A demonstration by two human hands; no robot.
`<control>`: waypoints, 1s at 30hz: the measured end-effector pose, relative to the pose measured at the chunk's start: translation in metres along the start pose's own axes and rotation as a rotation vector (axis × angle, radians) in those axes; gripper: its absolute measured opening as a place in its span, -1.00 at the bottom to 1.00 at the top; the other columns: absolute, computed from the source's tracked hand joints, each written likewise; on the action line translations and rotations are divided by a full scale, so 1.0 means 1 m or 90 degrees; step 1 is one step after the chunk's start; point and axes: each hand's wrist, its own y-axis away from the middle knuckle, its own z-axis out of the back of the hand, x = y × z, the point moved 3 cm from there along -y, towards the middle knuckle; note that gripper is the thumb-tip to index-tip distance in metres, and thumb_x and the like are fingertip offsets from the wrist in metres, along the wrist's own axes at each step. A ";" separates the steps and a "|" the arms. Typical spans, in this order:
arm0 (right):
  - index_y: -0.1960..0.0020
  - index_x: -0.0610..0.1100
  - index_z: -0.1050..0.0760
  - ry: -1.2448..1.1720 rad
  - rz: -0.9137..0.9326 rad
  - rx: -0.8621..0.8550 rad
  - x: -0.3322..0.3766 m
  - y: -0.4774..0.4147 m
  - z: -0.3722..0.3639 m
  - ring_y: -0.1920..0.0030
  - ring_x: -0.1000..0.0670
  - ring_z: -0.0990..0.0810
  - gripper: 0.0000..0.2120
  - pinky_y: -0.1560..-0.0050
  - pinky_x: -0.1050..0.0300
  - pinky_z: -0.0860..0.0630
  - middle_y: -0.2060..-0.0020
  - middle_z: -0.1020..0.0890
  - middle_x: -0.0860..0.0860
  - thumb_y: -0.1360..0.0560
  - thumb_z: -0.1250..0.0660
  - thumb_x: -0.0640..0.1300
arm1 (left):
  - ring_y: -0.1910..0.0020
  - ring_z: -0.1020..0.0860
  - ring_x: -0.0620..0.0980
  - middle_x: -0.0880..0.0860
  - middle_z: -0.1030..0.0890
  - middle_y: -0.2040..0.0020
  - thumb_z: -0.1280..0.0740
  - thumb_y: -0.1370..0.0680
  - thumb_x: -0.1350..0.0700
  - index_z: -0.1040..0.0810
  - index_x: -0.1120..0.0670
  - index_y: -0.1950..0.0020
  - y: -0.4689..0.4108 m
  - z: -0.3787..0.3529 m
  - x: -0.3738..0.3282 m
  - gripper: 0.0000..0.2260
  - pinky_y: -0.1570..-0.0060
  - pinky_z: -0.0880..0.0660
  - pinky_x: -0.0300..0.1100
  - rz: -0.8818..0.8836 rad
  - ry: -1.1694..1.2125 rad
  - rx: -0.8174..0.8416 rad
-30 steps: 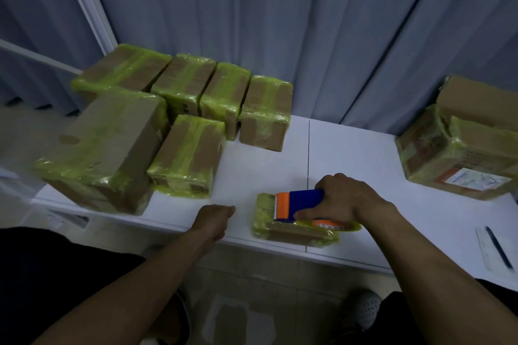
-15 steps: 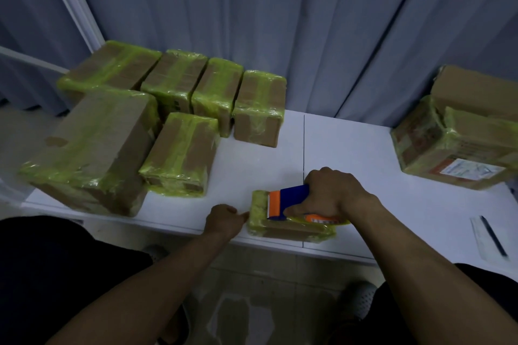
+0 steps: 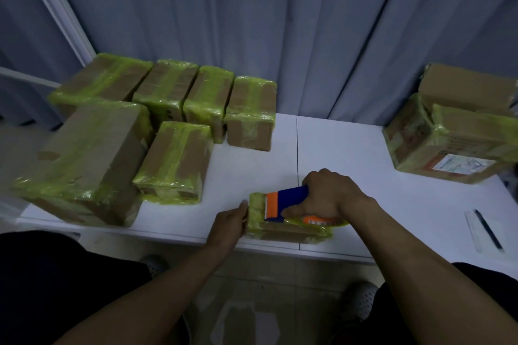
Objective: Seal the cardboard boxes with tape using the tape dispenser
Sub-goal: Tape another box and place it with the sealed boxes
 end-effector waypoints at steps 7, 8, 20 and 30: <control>-0.13 0.01 -0.53 -0.076 0.001 0.030 -0.007 0.008 -0.004 0.10 0.07 -0.61 -0.22 0.07 0.09 -0.65 0.07 -0.63 0.07 -0.23 -0.33 0.63 | 0.16 -0.64 0.01 0.04 -0.71 0.21 -0.29 -0.62 0.03 -0.72 0.10 0.13 0.003 -0.006 -0.005 -0.73 0.14 -0.49 -0.15 -0.083 -0.129 -0.006; -0.12 0.00 -0.53 -0.101 0.010 0.037 -0.006 0.007 -0.004 0.10 0.07 -0.61 -0.28 0.06 0.09 -0.65 0.07 -0.63 0.06 -0.29 -0.35 0.58 | 0.20 -0.62 0.02 0.07 -0.69 0.23 -0.28 -0.62 0.05 -0.70 0.14 0.16 0.003 -0.005 -0.006 -0.71 0.19 -0.45 -0.17 -0.087 -0.146 -0.018; 0.08 -0.08 -0.62 -0.474 0.007 -0.070 0.015 0.001 -0.010 0.21 0.08 -0.68 -0.51 0.19 0.21 -0.59 0.21 -0.70 0.04 -0.37 -0.49 0.35 | 0.14 -0.57 0.02 0.01 -0.60 0.15 -0.37 -0.58 -0.06 -0.57 0.01 0.20 -0.012 0.042 -0.019 -0.79 -0.10 -0.57 0.02 0.035 -0.035 -0.071; 0.13 -0.11 -0.65 -0.436 -0.006 -0.055 0.019 0.006 -0.007 0.26 0.08 -0.67 -0.50 0.29 0.28 -0.53 0.26 -0.70 0.02 -0.34 -0.54 0.34 | -0.03 -0.63 0.04 0.08 -0.70 -0.05 -0.44 -0.51 -0.13 -0.70 0.09 -0.08 -0.020 0.043 -0.014 -0.68 -0.17 -0.55 -0.05 0.024 -0.084 -0.100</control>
